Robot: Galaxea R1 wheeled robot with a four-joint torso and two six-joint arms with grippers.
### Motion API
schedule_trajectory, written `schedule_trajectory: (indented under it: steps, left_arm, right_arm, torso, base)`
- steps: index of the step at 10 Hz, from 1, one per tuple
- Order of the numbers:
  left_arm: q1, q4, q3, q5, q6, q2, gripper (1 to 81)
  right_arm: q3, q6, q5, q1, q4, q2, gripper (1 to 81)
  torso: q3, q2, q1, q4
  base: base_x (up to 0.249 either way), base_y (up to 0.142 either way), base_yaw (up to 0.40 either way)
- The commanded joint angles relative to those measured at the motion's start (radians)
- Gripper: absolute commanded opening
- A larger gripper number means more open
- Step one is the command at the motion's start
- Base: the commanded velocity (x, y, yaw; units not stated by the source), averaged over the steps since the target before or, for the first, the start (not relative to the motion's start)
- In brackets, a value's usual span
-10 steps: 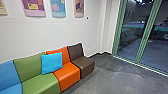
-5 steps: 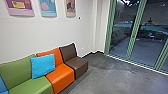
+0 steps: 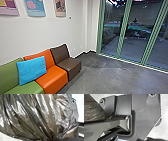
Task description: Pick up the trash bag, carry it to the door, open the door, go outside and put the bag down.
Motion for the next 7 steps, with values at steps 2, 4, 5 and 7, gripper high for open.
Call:
schedule_trajectory:
  steps: [2,4,5,7]
  left_arm:
    - [-0.046,0.004,0.003,0.088,0.005,-0.009,1.0]
    - [-0.044,0.004,0.003,0.088,0.005,-0.007,1.0]
    - [-0.044,0.004,0.003,0.088,0.005,-0.007,1.0]
    - [-0.044,0.004,0.003,0.088,0.005,-0.006,1.0]
  right_arm:
    - [0.082,-0.004,-0.047,0.024,-0.013,-0.01,81.1]
    - [0.158,-0.011,-0.039,0.025,-0.013,-0.047,81.1]
    - [0.168,-0.011,-0.039,0.027,-0.013,-0.053,81.1]
    - [0.168,-0.011,-0.039,0.027,-0.013,-0.052,81.1]
  torso:
    - [0.0,0.0,0.0,0.0]
    - [0.0,0.0,0.0,0.0]
    - [0.0,0.0,0.0,0.0]
    - [0.0,0.0,0.0,0.0]
  base:
    - [0.0,0.0,-0.244]
    - [0.0,0.0,-0.248]
    - [0.0,0.0,-0.251]
    - [0.0,0.0,-0.253]
